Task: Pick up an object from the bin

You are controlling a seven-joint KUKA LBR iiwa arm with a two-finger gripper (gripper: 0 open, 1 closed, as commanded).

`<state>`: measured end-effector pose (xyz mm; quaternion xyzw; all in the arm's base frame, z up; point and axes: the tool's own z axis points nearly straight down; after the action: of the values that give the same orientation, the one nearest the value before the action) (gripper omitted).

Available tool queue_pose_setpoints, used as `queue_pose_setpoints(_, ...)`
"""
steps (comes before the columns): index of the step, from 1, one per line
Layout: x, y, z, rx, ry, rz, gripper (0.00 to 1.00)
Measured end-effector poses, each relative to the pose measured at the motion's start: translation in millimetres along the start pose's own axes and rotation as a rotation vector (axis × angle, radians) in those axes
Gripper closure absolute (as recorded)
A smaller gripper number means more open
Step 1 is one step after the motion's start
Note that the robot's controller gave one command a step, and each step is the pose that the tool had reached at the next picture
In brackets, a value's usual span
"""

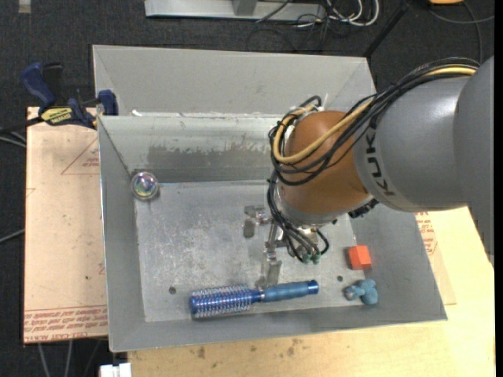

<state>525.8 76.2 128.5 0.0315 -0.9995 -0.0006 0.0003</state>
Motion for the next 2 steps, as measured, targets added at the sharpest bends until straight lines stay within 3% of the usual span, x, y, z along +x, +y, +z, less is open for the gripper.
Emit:
queue_pose_setpoints(1,45.1,36,23,-0.001,0.003,-0.083,0.00)
queue_pose_setpoints(2,39.8,6,57,-0.001,-0.018,-0.090,0.00)
